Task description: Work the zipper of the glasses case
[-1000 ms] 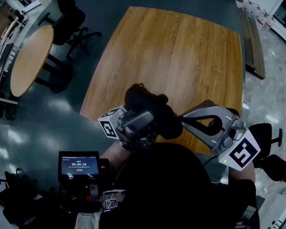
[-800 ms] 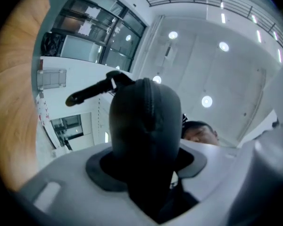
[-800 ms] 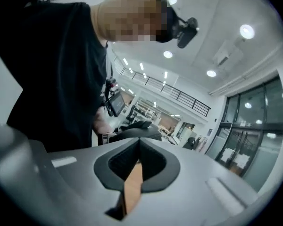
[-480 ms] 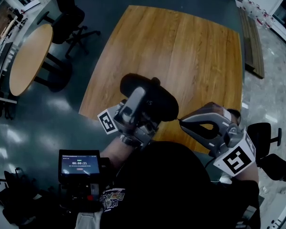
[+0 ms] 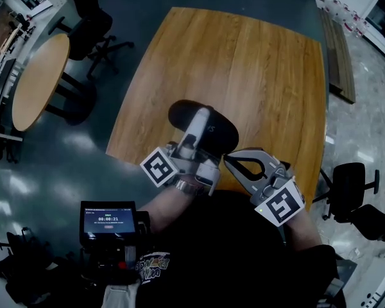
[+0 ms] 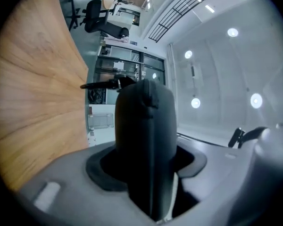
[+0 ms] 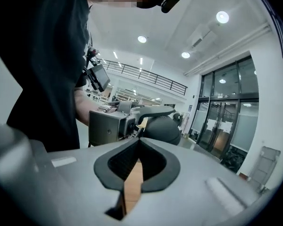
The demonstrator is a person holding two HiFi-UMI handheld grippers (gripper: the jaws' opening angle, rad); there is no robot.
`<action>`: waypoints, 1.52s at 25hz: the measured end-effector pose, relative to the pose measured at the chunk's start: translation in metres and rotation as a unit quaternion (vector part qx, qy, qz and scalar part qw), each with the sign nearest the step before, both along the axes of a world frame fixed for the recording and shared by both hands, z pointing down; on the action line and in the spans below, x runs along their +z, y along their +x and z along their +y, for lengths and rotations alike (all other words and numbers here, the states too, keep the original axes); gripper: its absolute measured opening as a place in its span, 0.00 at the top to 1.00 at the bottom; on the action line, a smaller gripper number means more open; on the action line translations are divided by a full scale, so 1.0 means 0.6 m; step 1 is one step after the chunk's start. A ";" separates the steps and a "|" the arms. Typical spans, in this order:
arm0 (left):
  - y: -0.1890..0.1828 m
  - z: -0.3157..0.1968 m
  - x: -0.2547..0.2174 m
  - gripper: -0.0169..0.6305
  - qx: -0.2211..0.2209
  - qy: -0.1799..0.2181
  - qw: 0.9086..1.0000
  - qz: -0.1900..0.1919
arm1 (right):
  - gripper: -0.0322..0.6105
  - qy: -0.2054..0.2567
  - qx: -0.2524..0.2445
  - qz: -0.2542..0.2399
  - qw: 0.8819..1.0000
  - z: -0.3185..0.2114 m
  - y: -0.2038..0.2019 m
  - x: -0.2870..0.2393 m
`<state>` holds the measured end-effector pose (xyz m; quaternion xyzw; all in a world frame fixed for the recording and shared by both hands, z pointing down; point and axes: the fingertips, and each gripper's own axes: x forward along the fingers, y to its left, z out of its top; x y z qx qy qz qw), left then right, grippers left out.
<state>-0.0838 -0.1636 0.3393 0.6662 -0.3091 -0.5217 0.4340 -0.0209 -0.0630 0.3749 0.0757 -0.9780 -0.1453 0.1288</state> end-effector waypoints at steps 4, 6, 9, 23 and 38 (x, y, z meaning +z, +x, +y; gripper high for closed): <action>-0.003 -0.003 0.015 0.58 -0.015 -0.020 1.000 0.011 | 0.95 -0.009 0.040 -0.016 0.999 -0.004 0.003 0.008; -0.003 -0.002 0.023 0.58 -0.018 -0.029 0.999 0.009 | 0.95 -0.010 0.057 -0.017 0.998 -0.002 0.004 0.014; -0.006 -0.002 0.039 0.58 -0.022 -0.040 0.999 0.002 | 0.93 -0.037 0.088 -0.050 0.994 -0.003 0.016 0.011; 0.050 0.005 0.063 0.59 0.024 -0.028 0.991 -0.129 | 0.42 -0.076 0.172 -0.061 0.980 -0.073 -0.008 0.021; 0.085 0.039 0.122 0.58 0.168 -0.049 0.978 -0.109 | 0.47 -0.086 0.081 0.011 0.993 -0.046 0.004 0.051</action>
